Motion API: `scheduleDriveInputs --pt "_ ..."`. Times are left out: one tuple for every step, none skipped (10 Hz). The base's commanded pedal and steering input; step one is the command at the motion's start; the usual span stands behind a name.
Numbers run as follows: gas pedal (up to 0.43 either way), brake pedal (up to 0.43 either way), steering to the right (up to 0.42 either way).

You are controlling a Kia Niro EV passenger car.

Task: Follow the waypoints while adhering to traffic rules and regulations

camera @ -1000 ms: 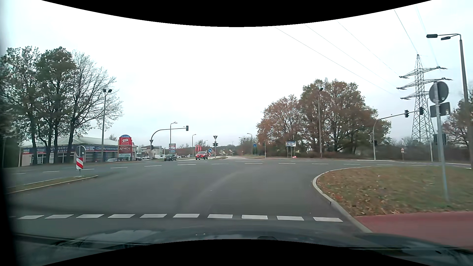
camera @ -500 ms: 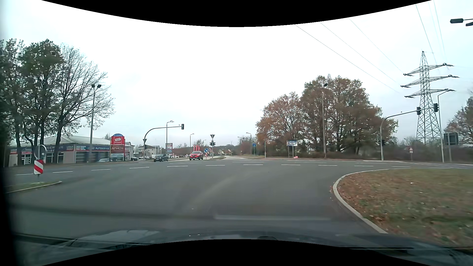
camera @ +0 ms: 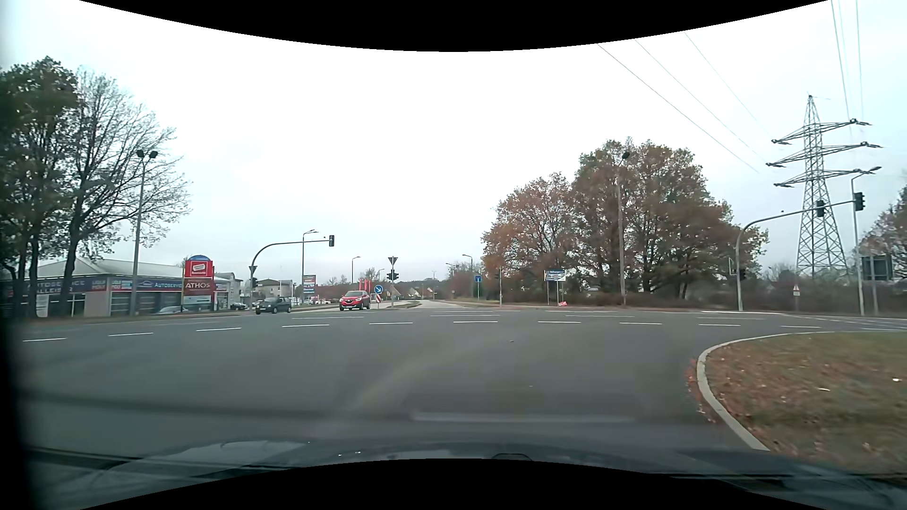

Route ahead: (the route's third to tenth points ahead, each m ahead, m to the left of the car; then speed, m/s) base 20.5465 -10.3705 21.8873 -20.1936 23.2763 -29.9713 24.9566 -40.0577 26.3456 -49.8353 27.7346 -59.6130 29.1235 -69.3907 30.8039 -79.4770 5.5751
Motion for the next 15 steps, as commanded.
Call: scheduleDriveInputs --pt "0.197 0.0 0.092" --pt "0.197 0.0 0.106" --pt "0.197 0.0 0.121" --pt "0.197 0.0 0.134" --pt "0.197 0.0 0.148" --pt "0.197 0.0 0.167" --pt "0.197 0.0 0.178" --pt "0.197 0.0 0.19" --pt "0.189 0.0 0.207" --pt "0.177 0.0 0.224" --pt "0.169 0.0 0.24" --pt "0.157 0.0 0.248" --pt "0.157 0.0 0.259" --pt "0.157 0.0 0.266" --pt "0.157 0.0 0.269"
